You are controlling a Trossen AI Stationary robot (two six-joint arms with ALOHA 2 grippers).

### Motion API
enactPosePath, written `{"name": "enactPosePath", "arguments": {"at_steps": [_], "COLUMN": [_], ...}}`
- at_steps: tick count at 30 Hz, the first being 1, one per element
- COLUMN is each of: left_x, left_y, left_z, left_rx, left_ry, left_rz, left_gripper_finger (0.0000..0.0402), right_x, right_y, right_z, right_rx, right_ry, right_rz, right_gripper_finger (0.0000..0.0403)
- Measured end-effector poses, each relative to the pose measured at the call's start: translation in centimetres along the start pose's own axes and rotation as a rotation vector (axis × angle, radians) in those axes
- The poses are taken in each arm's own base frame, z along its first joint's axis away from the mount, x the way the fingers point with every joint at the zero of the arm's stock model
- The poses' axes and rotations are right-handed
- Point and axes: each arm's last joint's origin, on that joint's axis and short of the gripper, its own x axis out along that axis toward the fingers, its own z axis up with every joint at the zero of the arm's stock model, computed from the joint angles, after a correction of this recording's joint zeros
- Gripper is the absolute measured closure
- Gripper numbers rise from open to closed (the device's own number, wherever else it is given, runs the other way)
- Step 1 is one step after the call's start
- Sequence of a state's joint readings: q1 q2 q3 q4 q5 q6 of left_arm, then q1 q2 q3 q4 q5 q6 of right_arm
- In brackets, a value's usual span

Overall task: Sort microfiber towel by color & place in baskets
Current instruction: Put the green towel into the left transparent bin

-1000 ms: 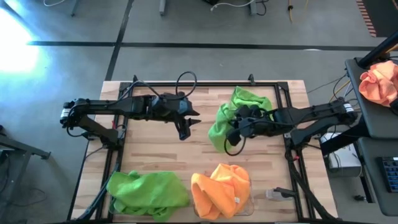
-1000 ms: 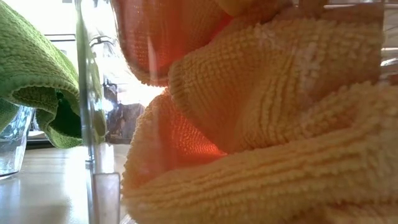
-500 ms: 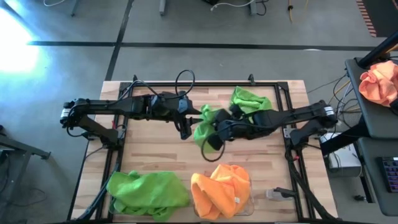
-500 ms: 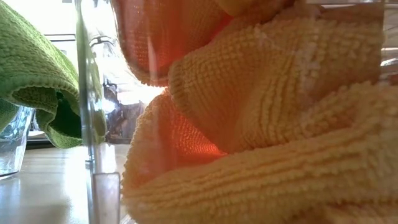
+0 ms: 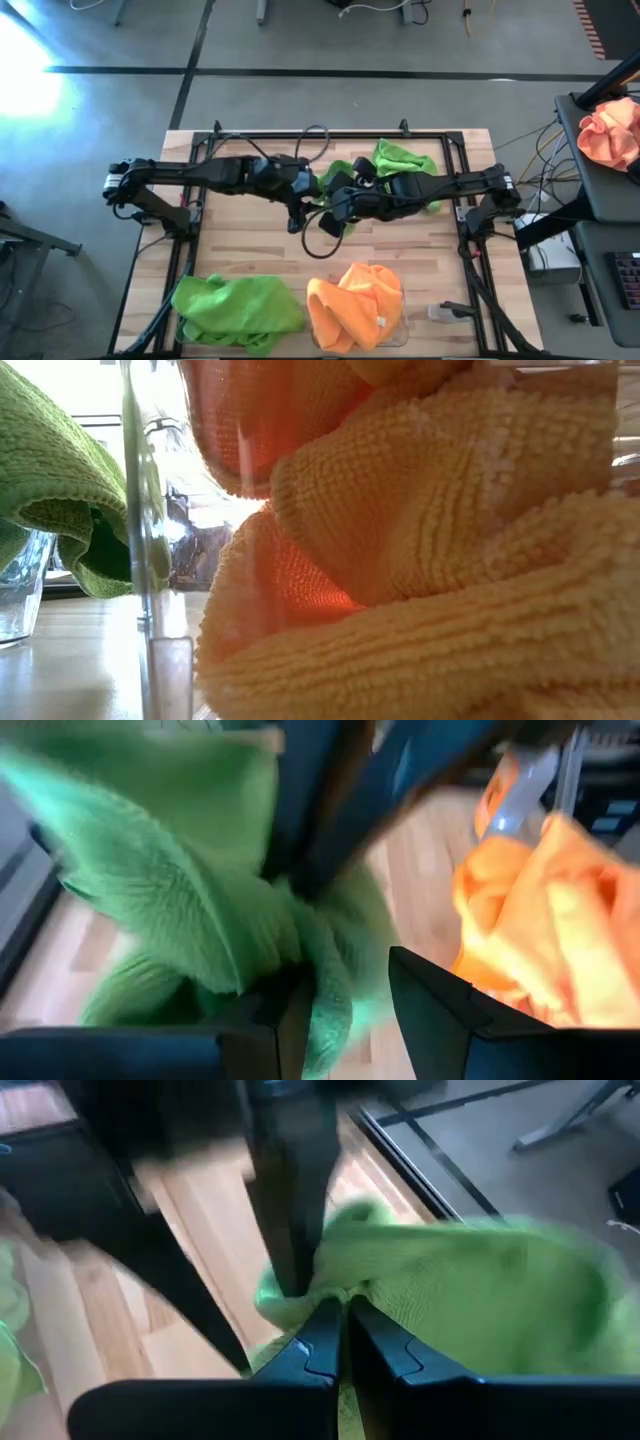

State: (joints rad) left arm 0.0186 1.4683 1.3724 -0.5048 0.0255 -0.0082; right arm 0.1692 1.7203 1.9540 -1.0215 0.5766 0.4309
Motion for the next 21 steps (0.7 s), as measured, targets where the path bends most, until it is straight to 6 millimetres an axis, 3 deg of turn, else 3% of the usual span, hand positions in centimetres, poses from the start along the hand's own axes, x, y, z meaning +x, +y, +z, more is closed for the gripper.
{"name": "enactPosePath", "arguments": {"at_steps": [9, 21], "left_x": [1.5, 0.2], "left_y": [0.0, 0.5], "left_z": [-0.8, 1.5], "left_rx": [0.045, 0.052], "left_ry": [0.076, 0.001], "left_rz": [-0.002, 0.159], "left_gripper_finger": [0.0283, 0.0284], "right_x": [-1.1, -1.1], "right_y": [-0.4, -0.4], "right_z": [0.2, 0.1], "right_rx": [0.015, 0.011], "right_ry": [0.018, 0.029], "right_rz": [0.043, 0.052], "right_gripper_finger": [0.0394, 0.0394]}}
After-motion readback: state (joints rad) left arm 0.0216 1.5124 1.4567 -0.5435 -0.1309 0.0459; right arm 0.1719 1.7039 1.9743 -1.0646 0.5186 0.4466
